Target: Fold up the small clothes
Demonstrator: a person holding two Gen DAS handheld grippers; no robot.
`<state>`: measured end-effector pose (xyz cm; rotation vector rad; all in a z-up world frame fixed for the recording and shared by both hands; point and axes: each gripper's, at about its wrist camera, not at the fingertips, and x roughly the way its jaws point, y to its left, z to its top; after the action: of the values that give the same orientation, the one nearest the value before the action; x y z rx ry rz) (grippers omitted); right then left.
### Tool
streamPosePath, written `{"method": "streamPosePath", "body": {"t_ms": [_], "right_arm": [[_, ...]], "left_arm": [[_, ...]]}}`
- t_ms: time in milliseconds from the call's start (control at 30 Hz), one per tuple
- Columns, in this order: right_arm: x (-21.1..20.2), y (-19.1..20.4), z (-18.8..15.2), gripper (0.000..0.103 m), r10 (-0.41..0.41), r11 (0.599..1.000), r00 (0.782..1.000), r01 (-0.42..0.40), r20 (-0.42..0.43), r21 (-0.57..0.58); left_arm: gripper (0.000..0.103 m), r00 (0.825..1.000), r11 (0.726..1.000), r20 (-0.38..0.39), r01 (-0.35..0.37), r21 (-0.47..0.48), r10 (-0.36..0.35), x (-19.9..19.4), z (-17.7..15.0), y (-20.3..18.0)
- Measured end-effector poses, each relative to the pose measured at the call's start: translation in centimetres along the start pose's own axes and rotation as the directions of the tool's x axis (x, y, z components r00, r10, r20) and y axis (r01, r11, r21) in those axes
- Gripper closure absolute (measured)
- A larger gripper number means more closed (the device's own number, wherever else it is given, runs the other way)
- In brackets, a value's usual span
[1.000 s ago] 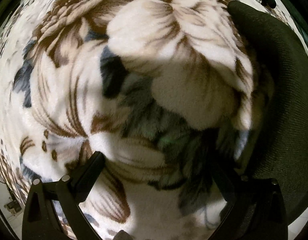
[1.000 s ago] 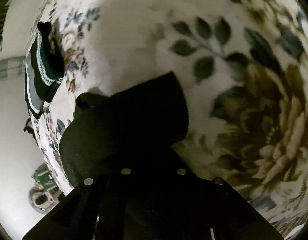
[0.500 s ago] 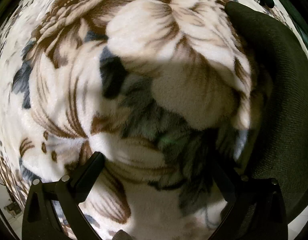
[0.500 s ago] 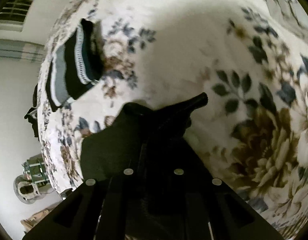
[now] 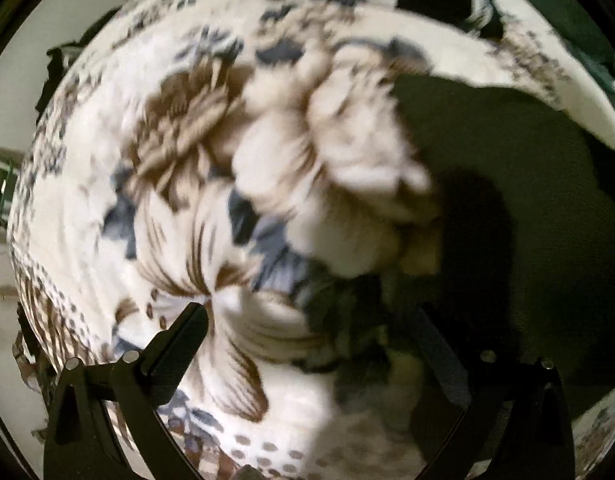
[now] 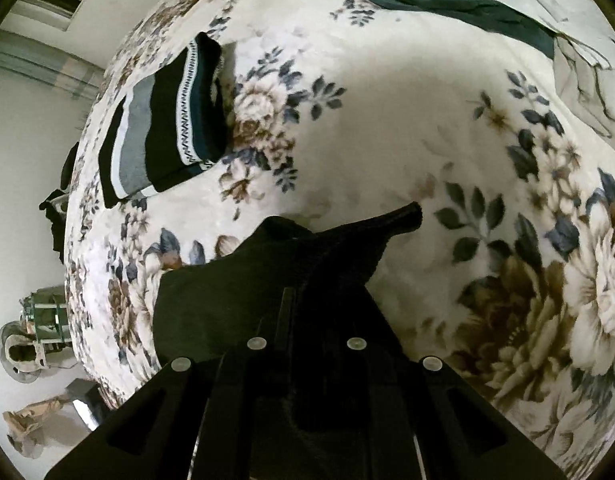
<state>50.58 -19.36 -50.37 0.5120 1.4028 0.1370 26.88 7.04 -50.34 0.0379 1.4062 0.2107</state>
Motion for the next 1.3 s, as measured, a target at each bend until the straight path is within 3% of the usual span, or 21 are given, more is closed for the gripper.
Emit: {"method": "streamPosePath", "body": {"t_ms": [300, 467, 533, 633, 700, 767, 800, 867, 1000, 1100, 1200, 1300], "right_arm": [[-0.2, -0.5, -0.3, 0.094, -0.012, 1.000, 1.000, 0.012, 0.009, 0.000], [-2.8, 0.5, -0.2, 0.095, 0.008, 0.998, 0.992, -0.001, 0.127, -0.056], [-2.7, -0.3, 0.6, 0.095, -0.011, 0.999, 0.991, 0.017, 0.137, -0.043], [1.3, -3.8, 1.5, 0.094, -0.047, 0.998, 0.999, 0.048, -0.023, 0.051], [3.3, -6.4, 1.0, 0.093, -0.035, 0.988, 0.990, 0.054, -0.133, 0.142], [3.2, -8.3, -0.4, 0.089, 0.017, 0.974, 0.989, 0.017, -0.149, 0.224], [2.8, -9.0, -1.2, 0.080, 0.035, 0.968, 0.990, 0.000, -0.137, 0.249], [1.5, -10.7, -2.9, 0.067, 0.074, 0.948, 0.992, -0.040, -0.098, 0.317], [-0.2, -14.6, -7.8, 0.065, 0.179, 0.852, 0.983, -0.139, -0.032, 0.506], [-0.2, -15.9, -11.3, 0.065, 0.230, 0.790, 0.973, -0.182, -0.009, 0.585], [1.5, -15.9, -14.2, 0.065, 0.297, 0.755, 0.954, -0.204, -0.048, 0.623], [4.8, -15.1, -16.5, 0.065, 0.357, 0.740, 0.922, -0.182, -0.149, 0.647]], "left_arm": [[0.000, 0.994, 0.997, 0.103, 0.023, 0.077, -0.031, -4.2, 1.5, -2.9], [0.000, 0.993, 0.996, 0.100, 0.064, 0.062, -0.070, -5.1, 1.2, -3.2], [0.000, 0.993, 0.995, 0.088, 0.077, 0.060, -0.082, -4.8, 1.2, -3.3], [0.000, 0.994, 0.994, 0.046, 0.092, 0.062, -0.095, -3.6, 0.8, -3.8], [0.000, 0.993, 0.992, 0.009, 0.114, 0.059, -0.115, -2.8, 0.6, -4.1], [0.000, 0.992, 0.991, -0.013, 0.123, 0.057, -0.122, -2.2, 0.2, -4.2], [0.000, 0.992, 0.990, -0.021, 0.127, 0.057, -0.126, -2.0, -0.1, -4.3], [0.000, 0.989, 0.989, -0.048, 0.139, 0.049, -0.137, -1.3, -0.5, -4.3], [0.000, 0.983, 0.986, -0.083, 0.164, 0.025, -0.161, -0.7, -0.8, -4.0], [0.000, 0.986, 0.988, -0.085, 0.148, 0.047, -0.144, -1.1, -0.5, -4.3], [0.000, 0.987, 0.988, -0.087, 0.141, 0.064, -0.135, -1.3, -0.4, -4.7], [0.000, 0.987, 0.987, -0.097, 0.137, 0.081, -0.129, -1.5, 0.0, -5.3]]}}
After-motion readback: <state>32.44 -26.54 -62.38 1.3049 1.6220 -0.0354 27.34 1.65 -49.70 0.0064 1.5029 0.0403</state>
